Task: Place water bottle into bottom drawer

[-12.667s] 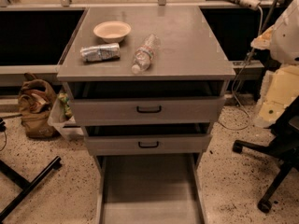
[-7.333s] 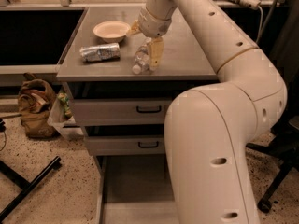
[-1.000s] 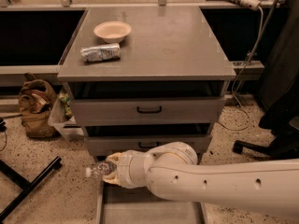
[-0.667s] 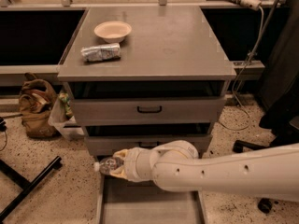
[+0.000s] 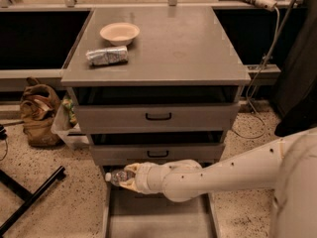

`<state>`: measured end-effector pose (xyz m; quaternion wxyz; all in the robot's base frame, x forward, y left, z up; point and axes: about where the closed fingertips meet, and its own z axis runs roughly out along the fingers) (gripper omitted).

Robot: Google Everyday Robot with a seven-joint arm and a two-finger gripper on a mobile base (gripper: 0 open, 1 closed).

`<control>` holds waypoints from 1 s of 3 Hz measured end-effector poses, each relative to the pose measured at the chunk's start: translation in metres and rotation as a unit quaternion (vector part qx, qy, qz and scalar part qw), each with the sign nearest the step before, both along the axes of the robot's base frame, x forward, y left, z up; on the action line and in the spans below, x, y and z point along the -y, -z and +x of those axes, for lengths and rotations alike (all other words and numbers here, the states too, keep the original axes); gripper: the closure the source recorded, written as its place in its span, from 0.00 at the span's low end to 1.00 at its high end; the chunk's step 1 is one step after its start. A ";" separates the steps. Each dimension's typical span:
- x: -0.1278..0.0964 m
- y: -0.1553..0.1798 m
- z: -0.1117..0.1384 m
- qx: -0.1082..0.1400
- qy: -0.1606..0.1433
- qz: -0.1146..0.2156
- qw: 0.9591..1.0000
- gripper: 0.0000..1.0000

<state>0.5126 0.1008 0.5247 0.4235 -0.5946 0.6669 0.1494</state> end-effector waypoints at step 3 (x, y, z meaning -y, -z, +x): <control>-0.007 0.048 -0.004 -0.020 0.018 0.028 0.999 1.00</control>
Offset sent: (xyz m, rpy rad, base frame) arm -0.0060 0.0093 -0.0303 0.0311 0.0436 -0.0106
